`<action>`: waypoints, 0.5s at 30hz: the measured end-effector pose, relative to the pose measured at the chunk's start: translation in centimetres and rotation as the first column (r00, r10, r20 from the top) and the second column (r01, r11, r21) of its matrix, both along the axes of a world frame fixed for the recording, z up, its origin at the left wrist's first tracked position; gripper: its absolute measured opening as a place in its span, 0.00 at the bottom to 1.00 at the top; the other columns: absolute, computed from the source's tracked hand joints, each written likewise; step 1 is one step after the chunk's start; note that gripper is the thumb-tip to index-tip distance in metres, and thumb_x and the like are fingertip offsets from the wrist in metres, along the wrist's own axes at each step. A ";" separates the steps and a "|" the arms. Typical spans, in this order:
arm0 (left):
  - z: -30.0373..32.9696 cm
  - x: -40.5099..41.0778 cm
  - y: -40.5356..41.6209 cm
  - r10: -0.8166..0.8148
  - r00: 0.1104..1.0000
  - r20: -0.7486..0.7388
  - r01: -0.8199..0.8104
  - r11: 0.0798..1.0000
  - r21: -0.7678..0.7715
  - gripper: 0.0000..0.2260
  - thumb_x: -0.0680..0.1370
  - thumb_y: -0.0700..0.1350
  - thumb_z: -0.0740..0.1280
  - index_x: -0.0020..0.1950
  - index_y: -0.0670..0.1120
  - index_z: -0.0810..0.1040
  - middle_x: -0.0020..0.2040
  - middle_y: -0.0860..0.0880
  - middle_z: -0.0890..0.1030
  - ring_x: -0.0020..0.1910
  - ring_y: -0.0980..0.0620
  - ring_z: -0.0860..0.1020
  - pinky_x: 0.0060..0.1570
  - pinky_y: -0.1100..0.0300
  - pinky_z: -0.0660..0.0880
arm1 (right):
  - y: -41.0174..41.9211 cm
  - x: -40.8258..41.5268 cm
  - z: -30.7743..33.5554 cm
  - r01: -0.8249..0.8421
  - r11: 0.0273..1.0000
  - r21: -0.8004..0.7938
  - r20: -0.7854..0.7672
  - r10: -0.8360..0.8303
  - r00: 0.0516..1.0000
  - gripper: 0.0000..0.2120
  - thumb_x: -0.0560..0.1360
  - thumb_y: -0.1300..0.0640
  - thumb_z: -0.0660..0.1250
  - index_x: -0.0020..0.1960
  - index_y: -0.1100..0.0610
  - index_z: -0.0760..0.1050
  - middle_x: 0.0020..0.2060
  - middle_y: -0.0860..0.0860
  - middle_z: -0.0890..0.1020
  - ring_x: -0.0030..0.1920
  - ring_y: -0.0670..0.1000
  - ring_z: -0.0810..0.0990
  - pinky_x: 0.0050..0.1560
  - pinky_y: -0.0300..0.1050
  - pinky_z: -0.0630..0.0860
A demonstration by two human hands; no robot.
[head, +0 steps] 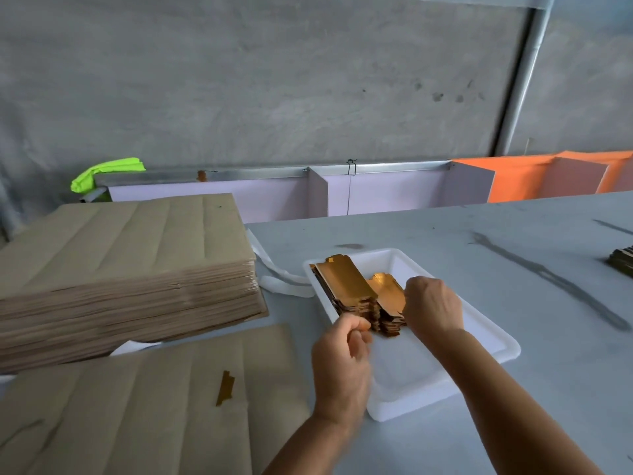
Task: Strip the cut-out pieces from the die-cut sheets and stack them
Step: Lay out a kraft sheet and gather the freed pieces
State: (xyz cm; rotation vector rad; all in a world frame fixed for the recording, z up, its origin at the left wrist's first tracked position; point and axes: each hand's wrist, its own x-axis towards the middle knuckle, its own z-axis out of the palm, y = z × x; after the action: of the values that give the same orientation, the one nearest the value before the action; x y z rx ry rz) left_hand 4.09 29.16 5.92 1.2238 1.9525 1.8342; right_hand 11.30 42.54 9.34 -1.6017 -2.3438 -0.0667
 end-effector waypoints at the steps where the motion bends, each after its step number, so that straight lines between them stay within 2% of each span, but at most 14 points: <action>1: -0.4 0.1 -1.2 0.009 1.000 -0.029 -0.010 1.000 -0.017 0.18 0.77 0.31 0.58 0.40 0.53 0.75 0.35 0.56 0.78 0.36 0.59 0.78 0.39 0.70 0.74 | -1.0 0.4 0.0 -0.010 0.999 0.043 -0.039 0.012 0.999 0.15 0.72 0.69 0.58 0.32 0.56 0.57 0.33 0.53 0.70 0.35 0.56 0.67 0.34 0.43 0.62; 4: -1.9 -0.3 -5.1 0.039 0.999 -0.023 -0.040 0.998 -0.048 0.17 0.76 0.32 0.60 0.38 0.53 0.77 0.32 0.58 0.79 0.33 0.61 0.78 0.37 0.70 0.73 | -5.1 0.4 0.4 -0.081 0.983 0.164 -0.162 0.108 0.981 0.09 0.73 0.67 0.58 0.36 0.58 0.64 0.38 0.58 0.78 0.34 0.58 0.68 0.33 0.44 0.60; 7: -3.5 -1.3 -8.0 0.039 0.999 0.025 -0.037 0.996 -0.080 0.19 0.75 0.30 0.61 0.35 0.53 0.76 0.30 0.59 0.80 0.29 0.65 0.77 0.34 0.65 0.74 | -10.4 -0.6 0.4 -0.170 0.976 0.136 -0.190 0.194 0.962 0.07 0.73 0.66 0.58 0.41 0.57 0.71 0.42 0.58 0.80 0.37 0.59 0.74 0.35 0.44 0.61; 9: -3.7 -1.9 -9.6 0.050 0.998 0.027 -0.047 0.994 -0.100 0.20 0.75 0.29 0.61 0.34 0.53 0.75 0.29 0.57 0.80 0.30 0.58 0.79 0.34 0.63 0.75 | -13.5 -1.6 0.0 -0.272 0.957 0.102 -0.223 0.288 0.931 0.06 0.73 0.66 0.58 0.41 0.58 0.72 0.42 0.59 0.80 0.37 0.58 0.74 0.35 0.44 0.60; 11: -3.7 -2.5 -11.4 0.083 0.995 -0.051 -0.088 0.989 -0.121 0.20 0.73 0.28 0.61 0.33 0.53 0.75 0.28 0.54 0.79 0.31 0.49 0.80 0.36 0.58 0.75 | -16.3 -2.7 -0.7 -0.361 0.929 0.083 -0.245 0.370 0.896 0.06 0.75 0.62 0.59 0.42 0.60 0.73 0.42 0.59 0.80 0.40 0.60 0.77 0.36 0.45 0.61; 13: -3.8 -3.3 -13.6 0.127 0.988 -0.092 -0.141 0.976 -0.164 0.20 0.72 0.28 0.62 0.31 0.53 0.74 0.27 0.53 0.78 0.30 0.50 0.78 0.36 0.60 0.72 | -18.7 -3.7 -1.3 -0.437 0.899 0.040 -0.275 0.430 0.860 0.10 0.77 0.57 0.60 0.41 0.61 0.73 0.39 0.60 0.79 0.39 0.61 0.76 0.36 0.46 0.63; 15: -4.0 -4.6 -16.1 0.167 0.976 -0.139 -0.194 0.957 -0.216 0.18 0.71 0.29 0.64 0.32 0.52 0.75 0.29 0.53 0.79 0.34 0.48 0.80 0.36 0.60 0.71 | -20.9 -4.7 -1.9 -0.495 0.868 -0.026 -0.277 0.470 0.838 0.11 0.78 0.55 0.61 0.39 0.59 0.70 0.38 0.58 0.78 0.38 0.59 0.75 0.36 0.47 0.66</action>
State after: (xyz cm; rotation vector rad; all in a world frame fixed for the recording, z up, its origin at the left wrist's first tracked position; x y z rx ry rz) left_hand -0.50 13.03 1.96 1.1391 2.3358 1.5860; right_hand 6.64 21.66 7.39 -0.9314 -2.4835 0.3539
